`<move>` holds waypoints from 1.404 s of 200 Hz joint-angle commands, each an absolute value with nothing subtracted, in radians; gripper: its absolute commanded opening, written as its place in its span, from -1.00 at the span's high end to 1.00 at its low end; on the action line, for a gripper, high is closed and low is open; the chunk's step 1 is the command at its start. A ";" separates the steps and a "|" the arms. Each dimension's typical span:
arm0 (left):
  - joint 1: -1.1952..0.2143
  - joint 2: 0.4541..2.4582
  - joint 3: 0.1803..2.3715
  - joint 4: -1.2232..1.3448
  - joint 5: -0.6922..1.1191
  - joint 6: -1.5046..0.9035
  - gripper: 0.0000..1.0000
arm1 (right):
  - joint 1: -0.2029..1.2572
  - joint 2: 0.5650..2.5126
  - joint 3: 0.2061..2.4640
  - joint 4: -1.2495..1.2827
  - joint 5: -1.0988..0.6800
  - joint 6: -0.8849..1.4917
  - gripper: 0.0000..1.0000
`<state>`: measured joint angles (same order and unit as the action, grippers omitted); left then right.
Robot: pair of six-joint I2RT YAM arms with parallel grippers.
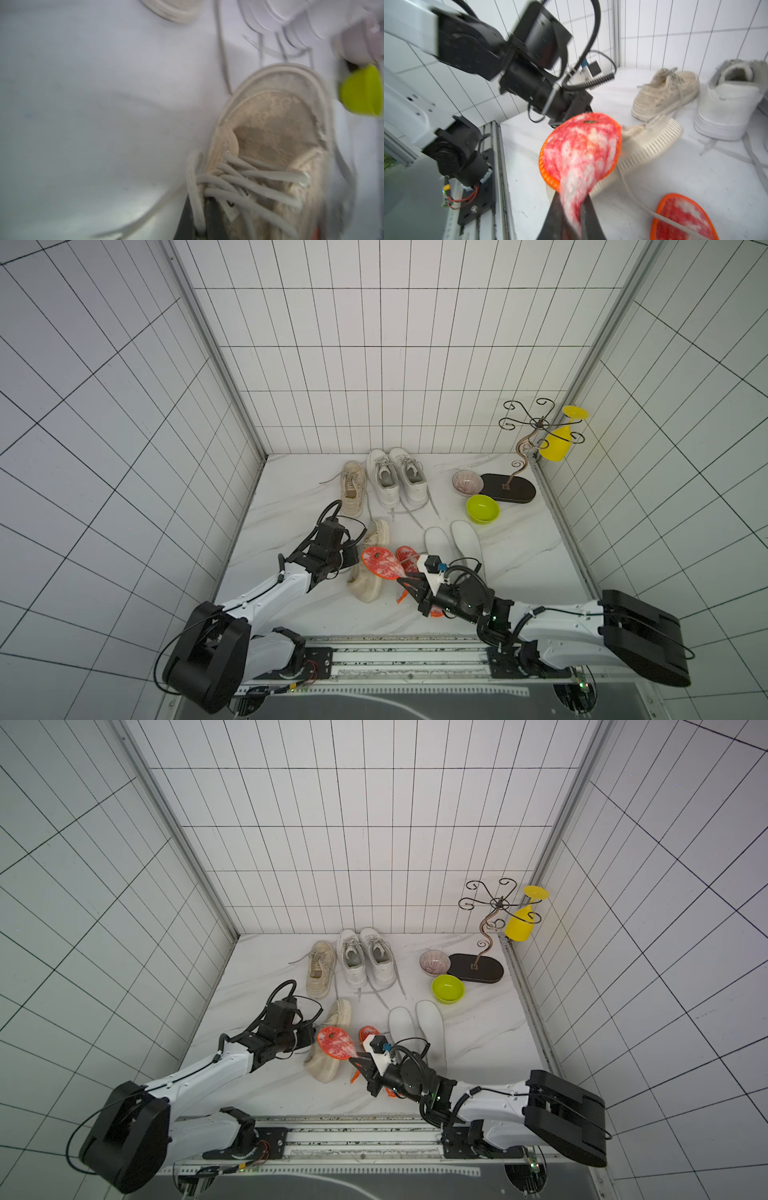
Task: Remove the insole from the shoe
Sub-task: Remove the insole from the shoe, then place the insole at the center of the board, then place the shoe at the center of the board.
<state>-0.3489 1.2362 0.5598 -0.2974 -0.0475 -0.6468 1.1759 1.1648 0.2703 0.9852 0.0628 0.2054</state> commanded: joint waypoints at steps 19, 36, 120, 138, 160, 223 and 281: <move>-0.334 1.203 0.549 -0.342 -0.272 -0.632 1.00 | 1.171 1.087 0.244 1.046 0.201 0.181 1.00; -0.339 1.167 0.544 -0.328 -0.247 -0.623 1.00 | 1.161 1.081 0.249 1.009 0.226 0.194 1.00; -0.329 0.867 0.517 -0.403 -0.421 -0.652 1.00 | 1.129 1.046 0.292 0.727 0.337 0.266 1.00; -0.292 0.888 0.524 -0.360 -0.369 -0.623 1.00 | 1.127 1.035 0.287 0.713 0.352 0.274 1.00; -0.286 0.986 0.575 -0.303 -0.369 -0.554 1.00 | 1.128 1.024 0.299 0.672 0.353 0.273 1.00; -0.217 1.456 0.934 -0.335 -0.603 -0.407 1.00 | 1.126 1.028 0.395 0.475 0.342 0.290 1.00; -0.152 1.770 1.221 -0.270 -0.419 -0.146 1.00 | 1.127 1.039 0.402 0.420 0.301 0.347 1.00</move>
